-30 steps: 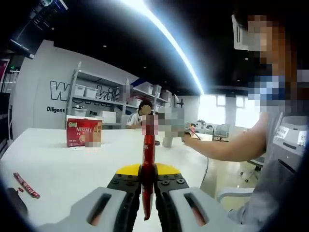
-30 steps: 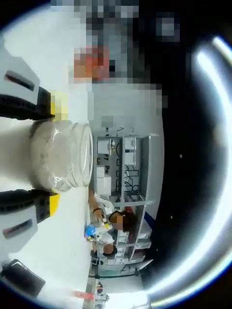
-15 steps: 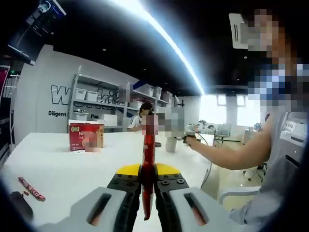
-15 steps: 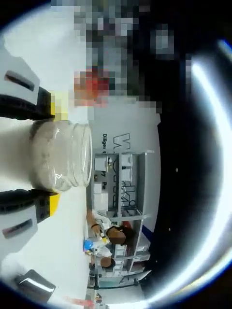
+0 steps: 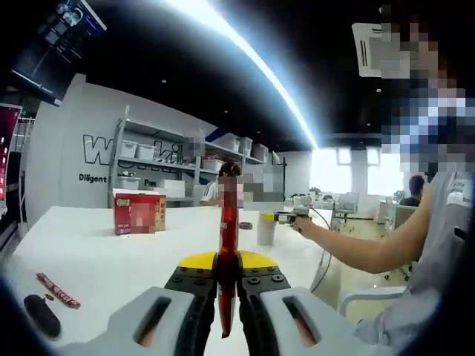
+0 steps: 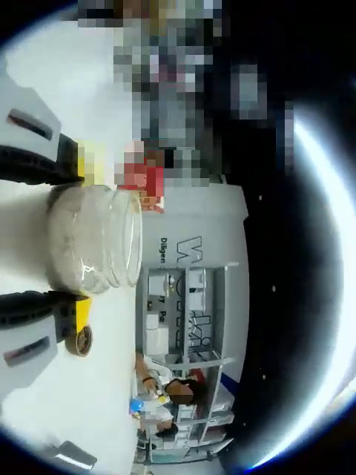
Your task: Tear open the coffee pouch, take out the coffee, and pour the coffee from the pouch into the cup
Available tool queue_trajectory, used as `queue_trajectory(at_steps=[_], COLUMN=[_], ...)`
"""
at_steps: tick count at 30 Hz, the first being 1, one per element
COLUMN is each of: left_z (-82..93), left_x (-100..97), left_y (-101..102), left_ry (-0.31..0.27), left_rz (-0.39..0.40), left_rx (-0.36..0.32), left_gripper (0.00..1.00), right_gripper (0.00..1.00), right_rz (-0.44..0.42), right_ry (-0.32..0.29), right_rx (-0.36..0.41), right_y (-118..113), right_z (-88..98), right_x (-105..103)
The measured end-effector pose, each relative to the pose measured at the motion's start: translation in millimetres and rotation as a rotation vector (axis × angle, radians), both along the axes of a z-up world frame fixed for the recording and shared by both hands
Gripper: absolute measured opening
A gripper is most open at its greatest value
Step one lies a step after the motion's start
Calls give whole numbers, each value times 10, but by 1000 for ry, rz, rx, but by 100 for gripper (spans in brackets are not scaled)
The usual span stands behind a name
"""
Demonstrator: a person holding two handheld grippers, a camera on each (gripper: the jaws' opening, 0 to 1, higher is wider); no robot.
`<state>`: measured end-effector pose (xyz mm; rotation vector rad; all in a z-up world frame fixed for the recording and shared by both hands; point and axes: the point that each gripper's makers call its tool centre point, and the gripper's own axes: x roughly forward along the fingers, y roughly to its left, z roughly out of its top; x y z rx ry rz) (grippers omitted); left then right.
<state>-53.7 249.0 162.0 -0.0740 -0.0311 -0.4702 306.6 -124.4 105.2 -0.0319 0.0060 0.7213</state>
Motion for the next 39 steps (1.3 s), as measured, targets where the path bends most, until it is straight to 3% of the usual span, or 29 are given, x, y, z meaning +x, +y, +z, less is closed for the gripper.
queue_trajectory(at_steps=[15,24,34,39], left_z=[45,9,-24,2], left_x=[-85,-78,-67,-93], left_y=[-88,-137,-203,-237], left_ry=[-13,-5,2,-5], left_rz=[-28,-40,-52,-59], left_rx=[4,7,8,12], left_gripper=[12,12,12,12], right_gripper=[56,55,55,55], right_rz=[234,304,451,514], right_ry=[11,14,5,2], right_rx=[-9,-11,-4,-6], right_y=[1284,1691,2280,2522], right_z=[-13,-25,7,19], right_x=[-980,-1269,-1948,-2163])
